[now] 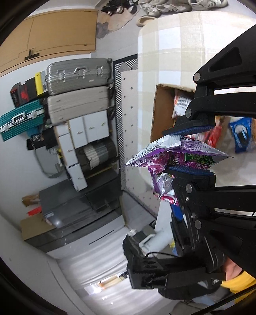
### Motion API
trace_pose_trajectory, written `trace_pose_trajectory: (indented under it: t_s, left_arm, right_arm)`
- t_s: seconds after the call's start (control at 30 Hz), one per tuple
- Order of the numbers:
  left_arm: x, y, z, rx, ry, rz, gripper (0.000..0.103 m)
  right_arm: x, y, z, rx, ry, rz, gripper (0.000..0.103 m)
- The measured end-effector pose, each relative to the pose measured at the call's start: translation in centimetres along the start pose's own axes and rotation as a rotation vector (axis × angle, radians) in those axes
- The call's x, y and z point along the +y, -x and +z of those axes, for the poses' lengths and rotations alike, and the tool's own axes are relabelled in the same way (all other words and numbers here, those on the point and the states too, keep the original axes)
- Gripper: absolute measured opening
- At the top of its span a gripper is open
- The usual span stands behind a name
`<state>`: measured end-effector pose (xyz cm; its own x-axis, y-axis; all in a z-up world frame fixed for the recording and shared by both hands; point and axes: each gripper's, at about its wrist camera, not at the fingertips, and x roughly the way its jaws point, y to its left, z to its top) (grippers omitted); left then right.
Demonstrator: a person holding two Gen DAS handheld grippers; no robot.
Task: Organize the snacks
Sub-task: 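Carry the purple and pink candy bags over the box with both grippers, then open both grippers to drop the candy bags into the box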
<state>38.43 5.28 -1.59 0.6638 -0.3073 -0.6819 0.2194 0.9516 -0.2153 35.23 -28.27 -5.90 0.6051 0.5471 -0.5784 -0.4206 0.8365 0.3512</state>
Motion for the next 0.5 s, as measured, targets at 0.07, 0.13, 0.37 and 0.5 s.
trace_pose_trajectory:
  t_s: [0.07, 0.13, 0.37, 0.5]
  left_arm:
    - [0.4, -2.0, 0.5, 0.021, 0.001, -0.005, 0.024]
    - [0.6, -3.6, 0.6, 0.037, -0.003, -0.014, 0.024]
    - [-0.1, -8.2, 1.0, 0.077, -0.026, -0.04, 0.024]
    - [0.1, -10.1, 0.4, 0.109, -0.039, -0.041, 0.024]
  right_arm:
    - [-0.9, -1.3, 0.0, 0.019, -0.013, -0.006, 0.029]
    - [-1.6, -2.3, 0.0, 0.034, -0.018, -0.024, 0.029]
    - [-3.3, -4.4, 0.0, 0.063, -0.024, -0.07, 0.029]
    - [-4.4, -5.2, -0.3, 0.085, -0.042, -0.101, 0.029]
